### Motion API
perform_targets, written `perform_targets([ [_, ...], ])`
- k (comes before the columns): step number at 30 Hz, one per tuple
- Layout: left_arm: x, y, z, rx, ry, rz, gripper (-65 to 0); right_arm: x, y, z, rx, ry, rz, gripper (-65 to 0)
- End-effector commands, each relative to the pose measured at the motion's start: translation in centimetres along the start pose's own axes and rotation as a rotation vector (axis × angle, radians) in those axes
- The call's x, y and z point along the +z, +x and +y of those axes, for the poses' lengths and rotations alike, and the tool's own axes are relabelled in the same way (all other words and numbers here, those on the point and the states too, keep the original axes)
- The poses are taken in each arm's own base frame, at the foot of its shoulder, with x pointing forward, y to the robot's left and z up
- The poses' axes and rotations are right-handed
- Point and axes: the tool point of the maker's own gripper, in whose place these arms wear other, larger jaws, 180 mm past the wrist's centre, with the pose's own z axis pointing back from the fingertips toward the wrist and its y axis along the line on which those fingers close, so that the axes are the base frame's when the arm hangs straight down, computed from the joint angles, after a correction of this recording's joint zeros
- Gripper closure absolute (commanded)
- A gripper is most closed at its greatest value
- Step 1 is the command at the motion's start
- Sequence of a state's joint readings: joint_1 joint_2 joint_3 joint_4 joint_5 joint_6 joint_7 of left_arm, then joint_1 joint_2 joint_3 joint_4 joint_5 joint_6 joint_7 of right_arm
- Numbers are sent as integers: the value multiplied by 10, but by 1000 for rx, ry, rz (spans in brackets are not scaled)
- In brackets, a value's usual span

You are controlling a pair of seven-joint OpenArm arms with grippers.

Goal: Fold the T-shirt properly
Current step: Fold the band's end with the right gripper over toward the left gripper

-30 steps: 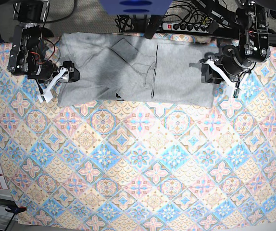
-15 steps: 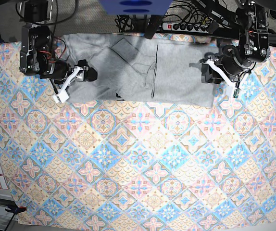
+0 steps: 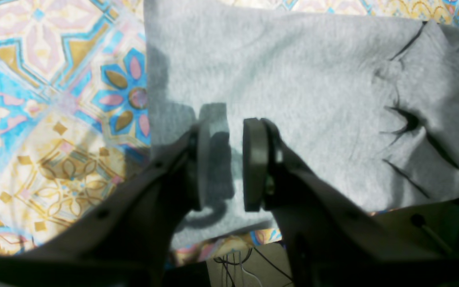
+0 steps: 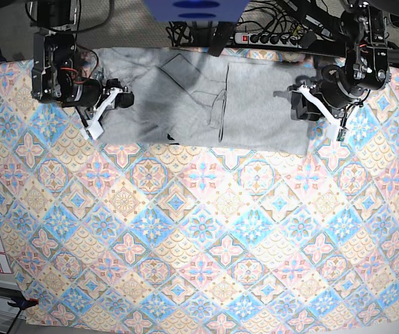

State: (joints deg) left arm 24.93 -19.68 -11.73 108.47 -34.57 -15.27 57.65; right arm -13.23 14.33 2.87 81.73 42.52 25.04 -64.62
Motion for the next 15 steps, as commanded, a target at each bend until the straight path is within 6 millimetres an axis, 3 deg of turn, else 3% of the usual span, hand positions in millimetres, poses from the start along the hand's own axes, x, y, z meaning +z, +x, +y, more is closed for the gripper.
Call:
perform_targets([
  [1,3,8,-1,-9,-4,-28,-161,3,5,0,14,1,-5,-51],
  [3,3,8,-1,-10,-5,-29,-160,3,6,0,14,0,-8,0],
  [7,4,10,-1,-10,-4,-35,-160,5,10,-3,11,-6,-22,0],
  [15,6,14,5,-5,11,-47,-159,22,77,-17,73,-82,-140,0],
])
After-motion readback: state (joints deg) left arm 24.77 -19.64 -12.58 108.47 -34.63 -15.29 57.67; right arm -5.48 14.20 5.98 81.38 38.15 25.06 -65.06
